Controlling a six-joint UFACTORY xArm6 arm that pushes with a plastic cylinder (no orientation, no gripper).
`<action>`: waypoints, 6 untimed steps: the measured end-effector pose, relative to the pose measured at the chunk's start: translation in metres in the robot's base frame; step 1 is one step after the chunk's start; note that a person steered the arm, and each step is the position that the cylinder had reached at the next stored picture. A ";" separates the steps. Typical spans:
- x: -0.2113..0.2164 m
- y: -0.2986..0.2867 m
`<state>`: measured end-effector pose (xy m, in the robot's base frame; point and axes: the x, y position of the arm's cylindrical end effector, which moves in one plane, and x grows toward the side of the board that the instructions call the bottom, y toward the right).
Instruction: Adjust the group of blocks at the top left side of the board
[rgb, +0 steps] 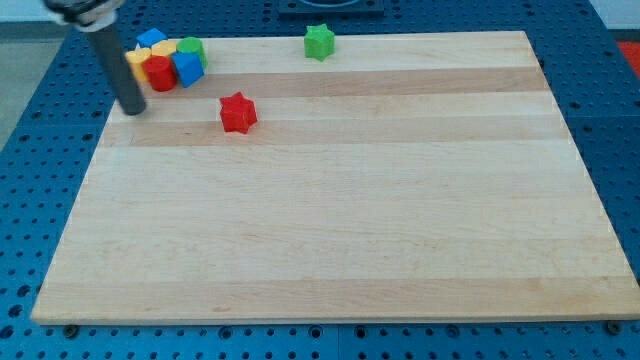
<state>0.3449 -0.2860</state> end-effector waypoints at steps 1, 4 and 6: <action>-0.021 -0.019; -0.063 -0.019; -0.090 -0.018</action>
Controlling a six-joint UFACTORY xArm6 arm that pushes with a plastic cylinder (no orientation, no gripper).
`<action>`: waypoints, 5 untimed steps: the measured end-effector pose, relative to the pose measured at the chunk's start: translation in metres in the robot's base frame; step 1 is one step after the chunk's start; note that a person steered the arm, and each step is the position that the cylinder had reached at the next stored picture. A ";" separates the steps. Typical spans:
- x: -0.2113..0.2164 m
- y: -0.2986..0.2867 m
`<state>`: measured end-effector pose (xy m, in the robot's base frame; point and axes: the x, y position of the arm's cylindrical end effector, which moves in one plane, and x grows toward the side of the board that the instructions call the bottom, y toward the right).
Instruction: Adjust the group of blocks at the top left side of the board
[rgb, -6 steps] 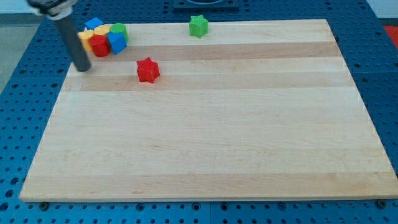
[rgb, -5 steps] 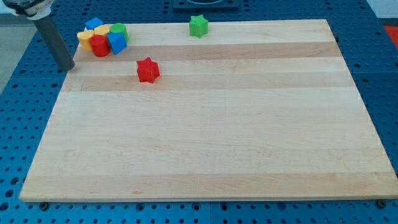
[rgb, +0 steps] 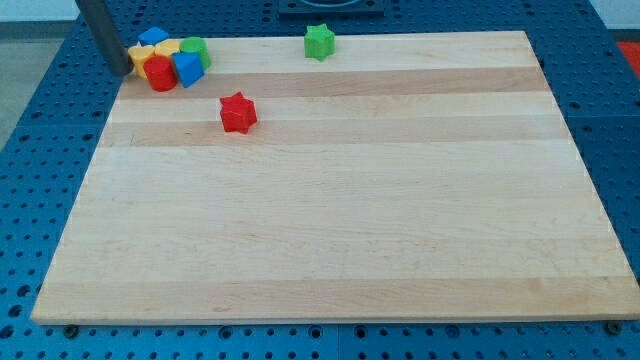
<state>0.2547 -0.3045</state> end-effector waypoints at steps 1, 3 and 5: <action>-0.011 0.000; -0.015 0.000; -0.031 0.000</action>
<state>0.2236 -0.3046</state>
